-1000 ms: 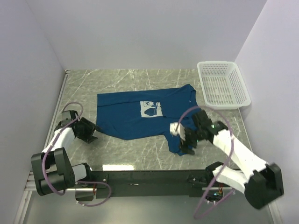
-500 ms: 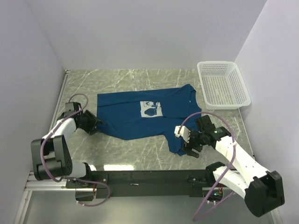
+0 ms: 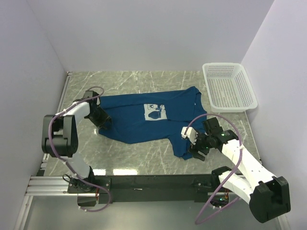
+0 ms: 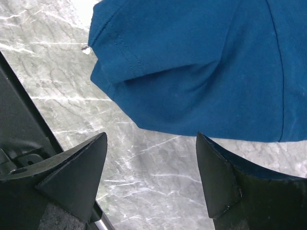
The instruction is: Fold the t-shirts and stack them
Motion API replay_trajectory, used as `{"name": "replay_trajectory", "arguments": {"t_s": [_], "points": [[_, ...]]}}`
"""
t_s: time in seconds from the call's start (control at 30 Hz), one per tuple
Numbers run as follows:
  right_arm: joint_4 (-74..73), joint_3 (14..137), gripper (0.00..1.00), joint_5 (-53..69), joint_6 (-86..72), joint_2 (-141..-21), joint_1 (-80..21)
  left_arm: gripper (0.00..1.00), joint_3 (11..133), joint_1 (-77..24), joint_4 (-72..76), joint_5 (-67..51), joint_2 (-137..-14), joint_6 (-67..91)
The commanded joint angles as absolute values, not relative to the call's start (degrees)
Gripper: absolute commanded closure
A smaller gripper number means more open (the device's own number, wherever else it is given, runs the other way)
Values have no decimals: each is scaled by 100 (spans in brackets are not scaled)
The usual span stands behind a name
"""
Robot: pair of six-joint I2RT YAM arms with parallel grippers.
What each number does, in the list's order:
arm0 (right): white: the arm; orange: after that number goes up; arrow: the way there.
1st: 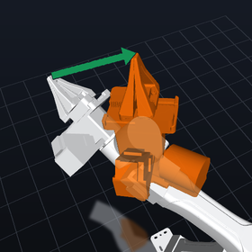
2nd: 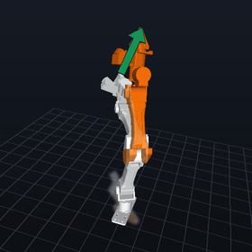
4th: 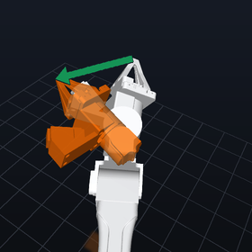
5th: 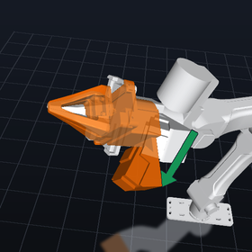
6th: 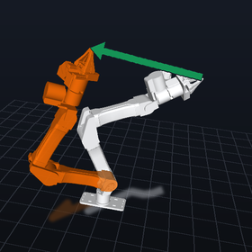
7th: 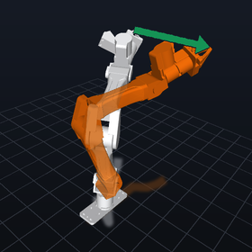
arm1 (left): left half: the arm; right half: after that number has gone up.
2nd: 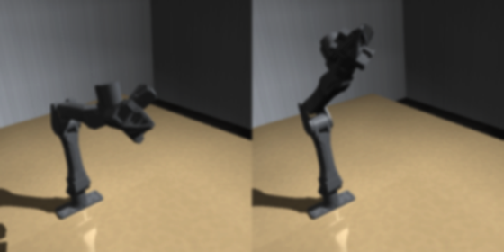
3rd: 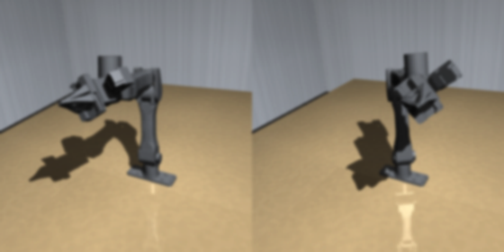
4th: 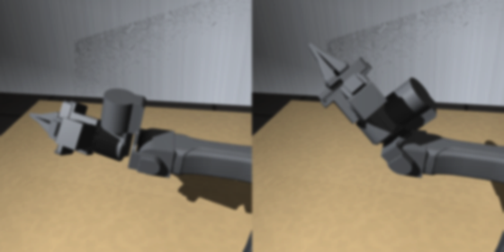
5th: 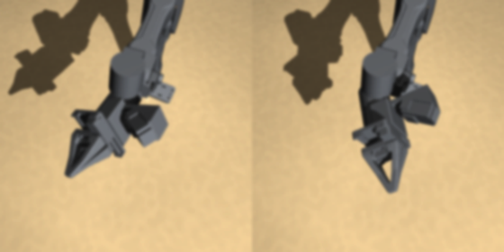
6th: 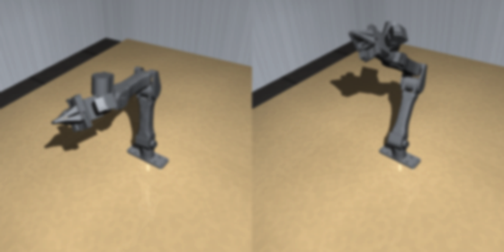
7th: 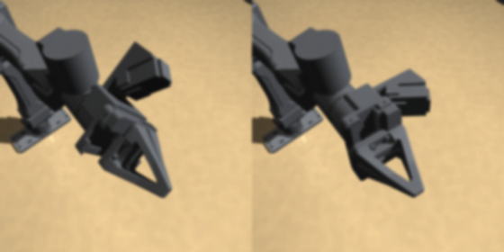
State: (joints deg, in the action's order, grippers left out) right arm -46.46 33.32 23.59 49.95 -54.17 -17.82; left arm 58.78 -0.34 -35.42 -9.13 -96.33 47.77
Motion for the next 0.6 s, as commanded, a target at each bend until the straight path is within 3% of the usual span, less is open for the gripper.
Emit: {"name": "replay_trajectory", "arguments": {"t_s": [0.0, 0.17, 0.3, 0.57], "points": [[-4570, 3358, 19, 2496, 5036, -5361, -1670, 55, 6152, -202, -4034, -536, -9974, 4721], [-4579, 3357, 19, 2531, 5045, -5361, -1600, 58, 6284, -369, -4166, -554, -10239, 4509], [-4579, 3357, 19, 2549, 5080, -5370, -1582, 68, 6346, -378, -4236, -440, -10143, 4430], [-4711, 3401, 20, 2698, 5229, -5511, -1591, 70, 6513, -378, -4465, -36, -9712, 4254]]}}
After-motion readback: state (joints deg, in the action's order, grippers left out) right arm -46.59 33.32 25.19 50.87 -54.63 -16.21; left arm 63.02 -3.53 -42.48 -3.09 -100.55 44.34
